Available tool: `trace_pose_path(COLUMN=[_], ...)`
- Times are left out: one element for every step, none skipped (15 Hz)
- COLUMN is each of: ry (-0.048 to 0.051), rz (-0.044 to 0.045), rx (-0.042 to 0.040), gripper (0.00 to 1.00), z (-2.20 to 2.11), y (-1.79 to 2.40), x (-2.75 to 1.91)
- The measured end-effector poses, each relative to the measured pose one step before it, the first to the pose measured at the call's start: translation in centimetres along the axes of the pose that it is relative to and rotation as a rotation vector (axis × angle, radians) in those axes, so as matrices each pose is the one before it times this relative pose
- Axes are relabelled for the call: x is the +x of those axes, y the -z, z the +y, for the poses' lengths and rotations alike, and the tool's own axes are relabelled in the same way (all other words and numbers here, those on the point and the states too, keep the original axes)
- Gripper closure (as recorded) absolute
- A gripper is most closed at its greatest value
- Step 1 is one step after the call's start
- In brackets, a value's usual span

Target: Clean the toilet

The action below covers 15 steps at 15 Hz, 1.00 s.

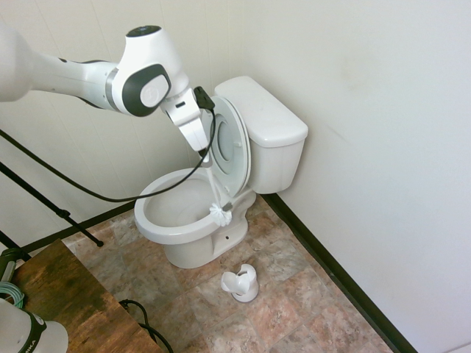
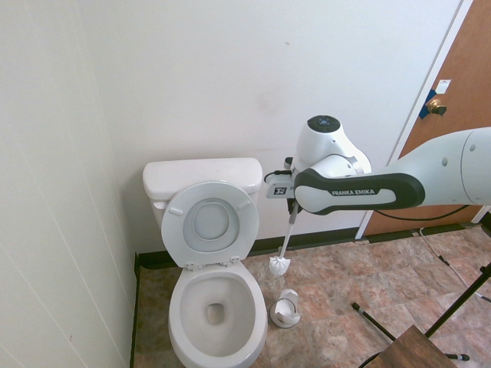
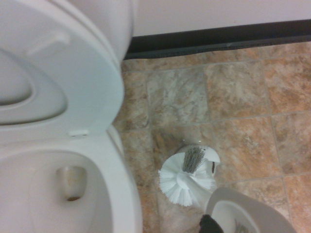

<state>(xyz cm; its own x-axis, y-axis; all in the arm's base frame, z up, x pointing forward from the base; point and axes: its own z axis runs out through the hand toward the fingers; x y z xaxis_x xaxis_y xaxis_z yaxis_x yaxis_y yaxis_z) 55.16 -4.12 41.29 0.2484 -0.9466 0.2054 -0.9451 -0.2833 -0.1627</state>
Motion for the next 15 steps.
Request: trace_pose_path(ry=[-0.01238, -0.00836, -0.00399, -0.00162, 0.00024, 0.00143, -0.00051, -0.00196, -0.00281, -0.00147, 0.0013, 0.00014, -0.00495, -0.00328, -0.00406], rz=[0.0006, 0.00066, 0.00084, 0.00111, -0.00016, 0.00184, 0.00181, 0.0014, 0.0005, 0.00198, 0.00316, 0.0035, 0.00168, 0.00219, -0.00003], rx=[-0.01242, -0.00961, -0.00541, -0.00003, 0.00025, 0.00222, 0.00505, 0.00745, 0.00171, -0.00033, -0.0028, -0.0015, -0.00053, -0.00041, -0.00008], gripper=[1.0, 1.0, 1.0, 1.0, 1.0, 1.0, 1.0, 1.0, 1.0, 1.0, 1.0, 1.0, 1.0, 1.0, 1.0], z=[0.493, 0.383, 0.244, -0.132, 0.001, -0.003, 0.052, 0.172, 0.296, 0.431, 0.516, 0.604, 0.602, 0.643, 0.573], y=[-1.194, -1.131, -1.003, -1.02, -0.012, -0.06, -0.15, -0.336, -0.565, -0.756, -0.916, -0.934, -0.925, -0.978, -0.891], x=[1.3, 1.039, 0.76, 0.44, 0.0, 0.011, 0.051, 0.048, 0.085, 0.124, 0.063, 0.011, 0.002, 0.025, 0.018])
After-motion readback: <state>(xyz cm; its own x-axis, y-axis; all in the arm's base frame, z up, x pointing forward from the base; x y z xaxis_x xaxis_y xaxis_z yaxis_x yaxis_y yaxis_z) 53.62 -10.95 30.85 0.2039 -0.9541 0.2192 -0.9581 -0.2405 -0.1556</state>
